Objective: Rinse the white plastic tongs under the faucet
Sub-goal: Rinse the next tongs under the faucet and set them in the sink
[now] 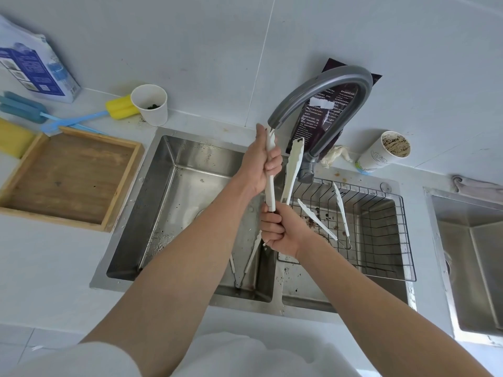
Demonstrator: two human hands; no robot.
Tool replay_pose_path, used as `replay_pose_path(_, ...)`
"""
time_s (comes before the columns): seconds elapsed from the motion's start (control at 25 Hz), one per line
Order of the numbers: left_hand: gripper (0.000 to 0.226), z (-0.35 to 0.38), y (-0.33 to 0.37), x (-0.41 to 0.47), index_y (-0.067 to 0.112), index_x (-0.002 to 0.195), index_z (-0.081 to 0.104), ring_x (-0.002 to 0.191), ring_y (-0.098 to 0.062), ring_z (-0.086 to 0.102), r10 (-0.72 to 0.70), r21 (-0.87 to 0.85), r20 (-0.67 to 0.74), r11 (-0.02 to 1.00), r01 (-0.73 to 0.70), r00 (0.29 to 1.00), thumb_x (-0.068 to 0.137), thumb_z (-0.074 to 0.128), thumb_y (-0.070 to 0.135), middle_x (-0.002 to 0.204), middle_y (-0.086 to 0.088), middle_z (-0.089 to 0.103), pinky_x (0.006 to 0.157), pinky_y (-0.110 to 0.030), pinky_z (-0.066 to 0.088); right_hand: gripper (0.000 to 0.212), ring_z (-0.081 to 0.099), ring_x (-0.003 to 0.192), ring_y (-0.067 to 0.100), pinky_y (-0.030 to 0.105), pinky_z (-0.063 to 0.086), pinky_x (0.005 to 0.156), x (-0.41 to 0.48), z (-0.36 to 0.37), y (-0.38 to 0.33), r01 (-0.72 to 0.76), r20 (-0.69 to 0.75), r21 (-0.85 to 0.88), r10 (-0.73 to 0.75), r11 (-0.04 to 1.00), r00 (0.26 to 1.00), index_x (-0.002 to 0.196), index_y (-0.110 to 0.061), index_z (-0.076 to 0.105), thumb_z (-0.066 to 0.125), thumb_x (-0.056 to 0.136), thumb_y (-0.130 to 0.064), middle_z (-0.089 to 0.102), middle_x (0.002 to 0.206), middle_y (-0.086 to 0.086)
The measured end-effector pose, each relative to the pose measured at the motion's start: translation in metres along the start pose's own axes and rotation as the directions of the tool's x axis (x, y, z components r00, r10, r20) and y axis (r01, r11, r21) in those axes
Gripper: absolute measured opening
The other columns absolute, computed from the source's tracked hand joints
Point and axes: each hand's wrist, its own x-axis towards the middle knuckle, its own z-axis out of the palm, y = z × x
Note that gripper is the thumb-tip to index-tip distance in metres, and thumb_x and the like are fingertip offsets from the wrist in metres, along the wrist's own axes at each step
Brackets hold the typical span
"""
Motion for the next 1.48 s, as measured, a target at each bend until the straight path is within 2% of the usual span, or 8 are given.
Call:
replay_pose_path(0.12, 0.034, -0.001, -0.002, 0.001, 0.014, 0.093, 0.044, 0.034, -0.003, 0.032, 0.004, -0.117, -0.016, 0.993, -0.006, 1.000, 0.106, 0.028, 0.042, 0.053, 0.006, 0.049, 0.033, -0.014, 0.023, 0.027, 0.009, 0.035, 0.005, 0.015, 0.011, 0.029, -0.002, 0.005, 0.000, -0.001, 0.036, 0.074, -0.001, 0.997, 0.999, 0.068, -0.015, 0.051, 0.042, 0.092, -0.014, 0.030, 0.039, -0.010)
replay_pose_path(0.24, 0.024, -0.005, -0.004, 0.000, 0.012, 0.099, 0.045, 0.041, -0.005, 0.041, 0.101, -0.169, 0.047, 0.981, -0.091, 0.994, 0.106, 0.033, 0.031, 0.068, 0.002, 0.057, 0.037, -0.015, 0.033, 0.030, 0.021, 0.025, 0.004, 0.014, 0.014, 0.026, 0.000, 0.002, -0.004, 0.025, 0.009, 0.128, -0.026, 0.991, 1.000, 0.073, -0.014, 0.050, 0.035, 0.099, -0.014, 0.032, 0.039, -0.009)
replay_pose_path(0.36, 0.014, -0.002, -0.006, -0.007, 0.013, 0.102, 0.050, 0.045, -0.004, 0.041, 0.165, -0.045, 0.057, 0.986, -0.162, 0.985, 0.103, 0.043, 0.025, 0.077, 0.002, 0.055, 0.039, -0.014, 0.034, 0.029, 0.025, 0.024, 0.004, 0.015, 0.014, 0.025, 0.005, 0.000, -0.003, 0.048, -0.052, 0.141, -0.041, 0.989, 0.998, 0.078, -0.015, 0.048, 0.031, 0.101, -0.011, 0.033, 0.040, -0.008)
replay_pose_path(0.48, 0.023, 0.013, -0.006, -0.014, 0.017, 0.089, 0.051, 0.037, -0.004, 0.028, 0.169, 0.193, -0.053, 0.969, -0.156, 0.984, 0.100, 0.048, 0.038, 0.064, 0.004, 0.050, 0.033, -0.017, 0.021, 0.028, 0.024, 0.027, 0.005, 0.016, 0.016, 0.025, 0.010, 0.000, 0.004, 0.066, -0.151, 0.101, -0.051, 0.993, 0.987, 0.079, -0.016, 0.047, 0.031, 0.101, -0.008, 0.036, 0.041, -0.007)
replay_pose_path(0.72, 0.051, 0.014, -0.008, -0.012, 0.014, 0.085, 0.048, 0.034, -0.009, 0.025, 0.124, 0.177, -0.283, 0.981, -0.075, 0.951, 0.099, 0.029, 0.060, 0.046, 0.005, 0.040, 0.033, -0.021, 0.019, 0.025, 0.026, 0.036, 0.006, 0.016, 0.018, 0.032, 0.009, -0.001, 0.001, 0.117, -0.359, -0.123, -0.153, 0.986, 0.921, 0.082, -0.017, 0.054, 0.039, 0.102, -0.012, 0.044, 0.049, -0.004)
replay_pose_path(1.16, 0.023, 0.012, -0.024, -0.025, 0.011, 0.102, 0.050, 0.048, -0.010, 0.039, 0.229, 0.386, 0.059, 0.892, -0.234, 0.972, 0.099, 0.053, 0.033, 0.067, 0.003, 0.052, 0.047, -0.022, 0.034, 0.011, 0.040, 0.039, 0.010, 0.019, 0.028, 0.035, 0.017, -0.001, -0.001, 0.275, -0.504, -0.164, -0.320, 0.947, 0.802, 0.088, -0.013, 0.055, 0.056, 0.095, -0.021, 0.054, 0.061, 0.002)
replay_pose_path(1.32, 0.029, 0.003, -0.030, -0.028, 0.007, 0.121, 0.040, 0.051, -0.009, 0.044, 0.324, 0.528, -0.103, 0.819, -0.224, 0.941, 0.101, 0.049, 0.025, 0.080, -0.002, 0.052, 0.048, -0.024, 0.042, 0.019, 0.047, 0.041, 0.011, 0.023, 0.040, 0.040, 0.011, 0.004, 0.001, 0.326, -0.526, -0.472, -0.558, 0.819, 0.642, 0.095, -0.009, 0.052, 0.047, 0.100, -0.028, 0.054, 0.075, 0.009)
replay_pose_path(1.48, 0.035, -0.009, -0.020, -0.018, 0.003, 0.136, 0.029, 0.061, -0.009, 0.055, 0.414, 0.727, -0.204, 0.671, -0.147, 0.887, 0.105, 0.036, 0.017, 0.088, -0.002, 0.056, 0.050, -0.014, 0.046, 0.024, 0.056, 0.043, 0.012, 0.029, 0.047, 0.043, -0.005, 0.015, 0.005, 0.456, -0.326, -0.648, -0.764, 0.609, 0.557, 0.103, -0.009, 0.045, 0.042, 0.105, -0.033, 0.062, 0.075, 0.008)
